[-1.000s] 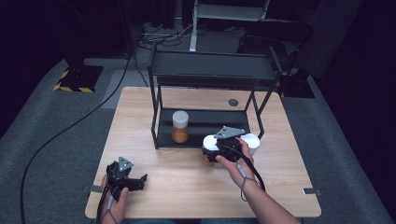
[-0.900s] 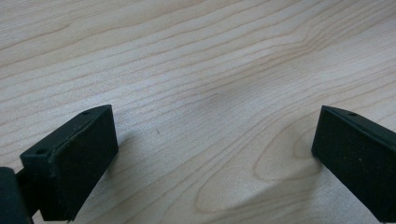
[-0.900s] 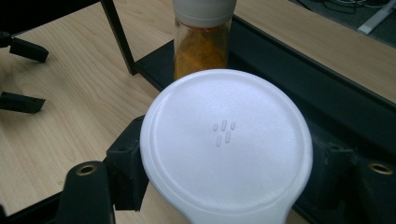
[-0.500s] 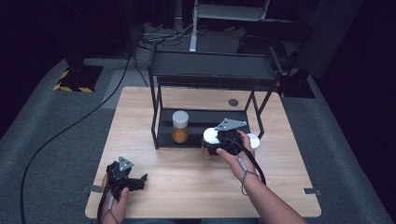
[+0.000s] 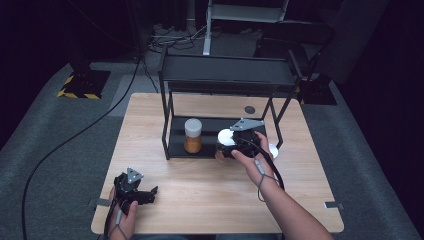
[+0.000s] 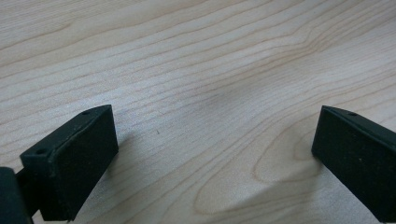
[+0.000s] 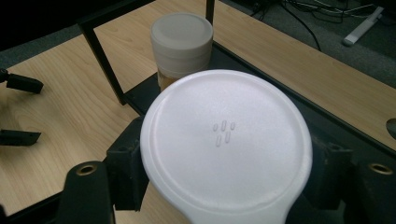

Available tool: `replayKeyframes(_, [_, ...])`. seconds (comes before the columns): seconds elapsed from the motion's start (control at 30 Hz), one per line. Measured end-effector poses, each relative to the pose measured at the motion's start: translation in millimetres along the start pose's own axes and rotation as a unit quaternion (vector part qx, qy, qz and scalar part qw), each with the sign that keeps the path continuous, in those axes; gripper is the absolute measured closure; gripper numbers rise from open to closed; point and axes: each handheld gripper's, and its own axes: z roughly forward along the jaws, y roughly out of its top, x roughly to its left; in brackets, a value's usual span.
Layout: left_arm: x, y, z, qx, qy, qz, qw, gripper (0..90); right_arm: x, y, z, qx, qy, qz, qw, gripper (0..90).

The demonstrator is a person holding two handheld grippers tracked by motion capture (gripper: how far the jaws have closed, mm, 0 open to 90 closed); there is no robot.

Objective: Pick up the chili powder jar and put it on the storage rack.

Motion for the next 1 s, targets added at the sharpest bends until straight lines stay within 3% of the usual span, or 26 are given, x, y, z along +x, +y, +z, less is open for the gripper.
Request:
replayKeyframes(0.5, [0.0, 0.0, 0.0, 0.000, 0.000, 0.000, 1.0000, 0.0, -9.2, 17.0, 11.2, -0.002, -0.001, 0.006, 1.0000, 30.5])
replayKeyframes(1.0, [0.0, 0.0, 0.0, 0.000, 0.000, 0.000, 1.0000, 0.0, -18.2, 20.1, 42.2, 0.018, -0.008, 0.014, 0.9997, 30.5])
